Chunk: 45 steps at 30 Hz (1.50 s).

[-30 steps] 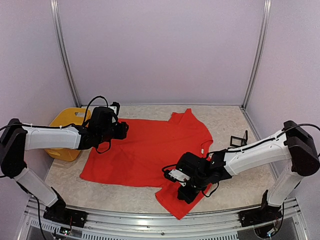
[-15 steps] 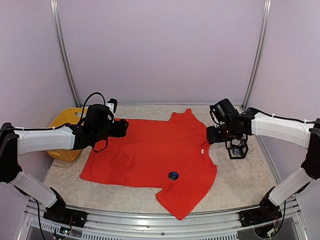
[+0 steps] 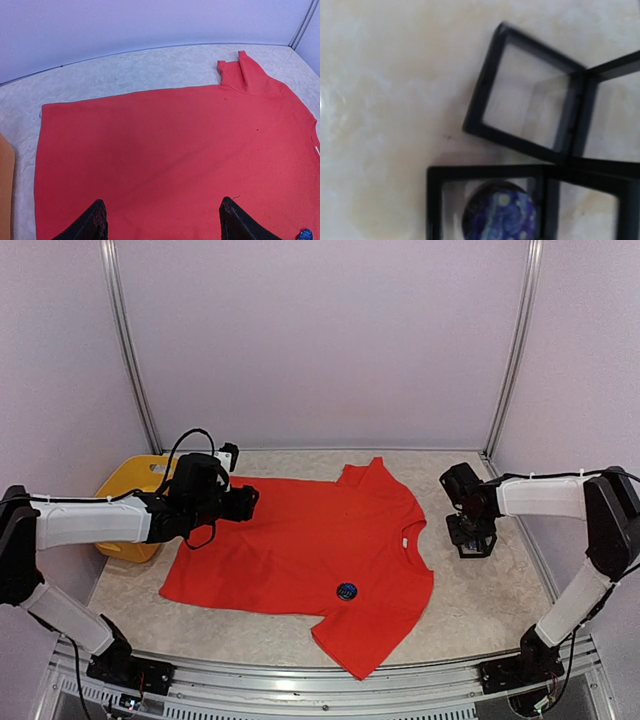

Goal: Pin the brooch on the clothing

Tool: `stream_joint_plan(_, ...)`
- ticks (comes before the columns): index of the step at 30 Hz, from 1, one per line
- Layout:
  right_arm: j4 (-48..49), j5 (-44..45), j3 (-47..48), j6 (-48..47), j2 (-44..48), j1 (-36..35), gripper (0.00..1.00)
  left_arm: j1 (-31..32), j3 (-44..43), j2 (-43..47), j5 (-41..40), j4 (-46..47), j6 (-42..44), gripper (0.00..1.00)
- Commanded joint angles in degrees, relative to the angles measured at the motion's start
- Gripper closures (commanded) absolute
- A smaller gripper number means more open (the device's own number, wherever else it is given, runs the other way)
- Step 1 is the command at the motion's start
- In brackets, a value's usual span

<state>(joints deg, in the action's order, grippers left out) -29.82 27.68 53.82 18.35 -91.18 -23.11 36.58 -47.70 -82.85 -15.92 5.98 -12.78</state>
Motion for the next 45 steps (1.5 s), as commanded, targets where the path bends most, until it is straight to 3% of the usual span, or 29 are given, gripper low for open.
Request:
stream_joint_plan(1, -1.4, 4.2, 1.0, -3.9, -5.1, -0.1, 0.58, -0.1, 0.0, -0.7, 1.8, 1.5, 0.4, 0.28)
stream_joint_plan(8, -1.5, 5.7, 2.7, -6.3, -7.1, -0.1, 0.68, -1.3, 0.3, -1.2, 3.5, 2.1, -0.3, 0.28)
stream_joint_plan(15, -1.5, 6.2, 2.1, -8.1, -8.5, 0.0, 0.7, -1.7, 0.2, -1.9, 4.5, 2.2, -0.5, 0.28)
stream_joint_plan(23, -1.0, 4.4, 2.4, -10.1, -11.2, 0.2, 0.67, -2.0, 0.2, -2.1, 5.3, 2.1, -0.8, 0.28)
stream_joint_plan(26, -1.3, 4.1, 2.7, -11.0, -12.3, 0.2, 0.62, -2.0, 0.2, -2.2, 5.8, 2.0, -0.5, 0.28)
stream_joint_plan(33, -1.4, 7.4, 2.8, -11.9, -12.7, 0.2, 0.61, -2.4, -0.7, -3.5, 7.6, 1.6, -0.8, 0.28)
stream_joint_plan(45, -0.1, 12.0, 2.2, -11.5, -10.2, 0.2, 0.82, -2.5, -1.2, -4.1, 10.8, 1.9, -0.1, 0.28)
